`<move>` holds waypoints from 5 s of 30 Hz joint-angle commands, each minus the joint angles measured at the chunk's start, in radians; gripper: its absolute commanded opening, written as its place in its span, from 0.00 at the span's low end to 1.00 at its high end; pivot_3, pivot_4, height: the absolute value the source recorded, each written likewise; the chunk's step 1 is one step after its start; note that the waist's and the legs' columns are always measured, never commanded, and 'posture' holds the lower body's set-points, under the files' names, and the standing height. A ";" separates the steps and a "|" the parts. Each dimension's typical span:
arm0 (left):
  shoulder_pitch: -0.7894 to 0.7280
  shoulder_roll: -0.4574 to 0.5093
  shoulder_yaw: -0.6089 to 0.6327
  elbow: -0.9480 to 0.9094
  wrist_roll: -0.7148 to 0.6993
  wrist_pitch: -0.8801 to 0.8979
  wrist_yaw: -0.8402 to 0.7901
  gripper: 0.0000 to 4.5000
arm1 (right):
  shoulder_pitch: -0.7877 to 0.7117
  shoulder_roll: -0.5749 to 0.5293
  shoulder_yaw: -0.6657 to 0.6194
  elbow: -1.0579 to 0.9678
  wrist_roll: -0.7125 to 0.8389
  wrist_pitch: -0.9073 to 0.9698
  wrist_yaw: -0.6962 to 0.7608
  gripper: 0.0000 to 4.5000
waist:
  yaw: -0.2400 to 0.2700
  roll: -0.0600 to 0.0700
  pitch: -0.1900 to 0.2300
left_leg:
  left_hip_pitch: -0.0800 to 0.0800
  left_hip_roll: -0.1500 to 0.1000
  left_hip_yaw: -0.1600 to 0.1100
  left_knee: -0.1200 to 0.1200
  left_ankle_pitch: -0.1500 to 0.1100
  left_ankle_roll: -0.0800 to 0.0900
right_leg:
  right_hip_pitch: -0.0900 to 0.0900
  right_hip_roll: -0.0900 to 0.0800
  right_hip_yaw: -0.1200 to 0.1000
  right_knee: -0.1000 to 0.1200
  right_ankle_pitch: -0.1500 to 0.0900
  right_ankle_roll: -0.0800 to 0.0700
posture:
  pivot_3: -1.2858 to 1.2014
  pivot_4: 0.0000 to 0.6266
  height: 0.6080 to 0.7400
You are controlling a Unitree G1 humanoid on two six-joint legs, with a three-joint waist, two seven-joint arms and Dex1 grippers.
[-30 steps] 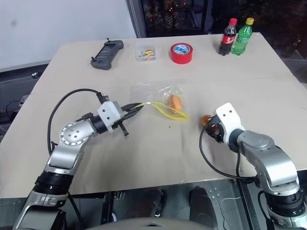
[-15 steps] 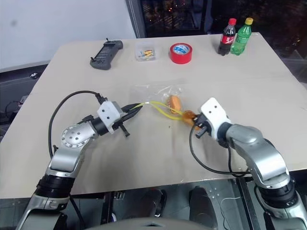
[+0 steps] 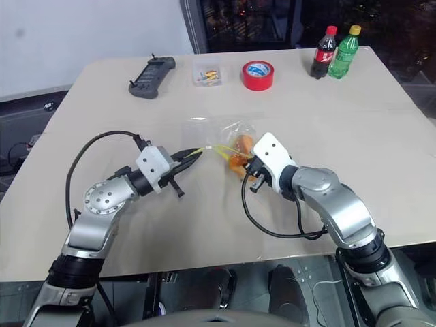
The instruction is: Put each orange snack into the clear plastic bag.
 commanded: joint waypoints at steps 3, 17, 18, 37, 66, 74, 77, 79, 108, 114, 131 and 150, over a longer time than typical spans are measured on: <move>0.037 0.035 0.001 -0.061 -0.007 -0.034 -0.042 0.00 | -0.028 0.104 -0.088 0.067 0.033 0.029 -0.059 0.00 | 0.000 0.000 0.000 | 0.000 0.000 0.000 0.000 0.000 0.000 | 0.000 0.000 0.000 0.000 0.000 0.000 | 0.52 0.24 1.00; 0.072 0.073 -0.006 -0.048 0.000 -0.069 -0.100 0.00 | -0.100 0.266 -0.149 0.215 0.093 0.023 -0.070 0.00 | -0.003 0.001 0.000 | 0.000 0.000 0.001 -0.001 0.000 0.000 | -0.001 0.000 0.001 0.000 0.000 0.000 | 0.52 0.24 1.00; 0.076 0.075 -0.004 -0.048 -0.003 -0.069 -0.103 0.00 | -0.112 0.277 -0.170 0.234 0.105 0.029 -0.071 0.00 | -0.004 0.001 0.000 | 0.000 0.000 0.001 -0.001 0.000 0.000 | -0.001 0.000 0.001 0.000 0.000 0.000 | 0.52 0.24 1.00; 0.108 0.098 -0.002 -0.056 -0.012 -0.081 -0.144 0.00 | -0.215 0.396 -0.428 0.492 0.399 0.234 -0.045 0.00 | -0.020 0.001 0.000 | 0.000 0.000 0.001 -0.002 0.000 0.000 | -0.002 0.000 0.001 0.000 0.000 0.000 | 0.52 0.24 1.00; 0.005 -0.041 0.169 -0.083 -0.275 0.235 0.038 0.00 | -0.074 0.165 -0.024 0.233 -0.033 -0.433 0.158 0.59 | -0.022 0.002 0.000 | 0.000 0.000 0.000 -0.001 0.000 0.000 | -0.002 0.001 0.000 0.001 0.000 0.000 | 0.52 0.24 1.00; -0.057 -0.023 0.199 -0.087 -0.364 0.321 0.018 0.00 | -0.088 -0.017 0.135 0.341 -0.398 -0.688 0.094 0.59 | -0.027 0.002 0.000 | 0.000 0.001 0.002 -0.001 0.000 0.000 | -0.002 0.001 0.002 0.001 0.000 0.000 | 0.52 0.24 1.00; -0.062 -0.019 0.198 -0.089 -0.369 0.329 0.014 0.00 | -0.140 0.012 0.164 0.481 -0.485 -0.776 0.040 0.59 | -0.026 0.001 0.000 | 0.000 0.001 0.002 0.000 0.000 0.000 | -0.002 0.001 0.002 0.001 0.000 0.000 | 0.52 0.24 1.00; -0.064 -0.017 0.198 -0.090 -0.371 0.332 0.013 0.00 | -0.181 0.033 0.164 0.569 -0.519 -0.822 0.012 0.59 | -0.024 0.001 0.000 | 0.000 0.000 0.003 0.000 0.000 0.000 | -0.002 0.001 0.002 0.001 0.000 0.000 | 0.52 0.24 1.00; -0.313 -0.074 0.023 0.221 -0.074 -0.048 0.033 0.00 | -0.189 -0.261 -0.095 0.578 -0.574 -0.959 0.056 0.01 | -0.035 0.000 0.000 | -0.013 0.000 0.002 0.001 0.000 0.000 | -0.014 -0.002 -0.005 -0.001 0.001 -0.001 | 0.52 0.24 1.00; -0.159 -0.076 -0.029 0.098 0.011 -0.110 0.045 0.00 | 0.094 -0.310 -0.186 0.207 -0.456 -0.750 0.177 0.49 | -0.024 0.001 0.001 | -0.013 0.000 0.005 0.002 0.000 0.000 | -0.016 -0.003 -0.005 0.002 0.003 -0.002 | 0.52 0.24 1.00; -0.182 -0.027 -0.072 0.063 0.116 -0.206 0.014 0.00 | -0.284 -0.088 0.142 0.213 -0.529 -0.772 0.273 0.44 | -0.008 0.001 0.001 | -0.003 0.000 0.005 0.003 0.000 0.000 | -0.003 -0.002 -0.007 -0.005 0.008 0.000 | 0.52 0.24 1.00; -0.151 -0.020 -0.055 0.071 0.119 -0.228 0.028 0.00 | -0.276 -0.062 0.127 0.246 -0.563 -0.826 0.302 0.04 | -0.002 0.001 0.001 | -0.002 0.001 0.005 0.002 0.000 0.000 | -0.003 -0.001 -0.007 -0.004 0.008 -0.001 | 0.52 0.24 1.00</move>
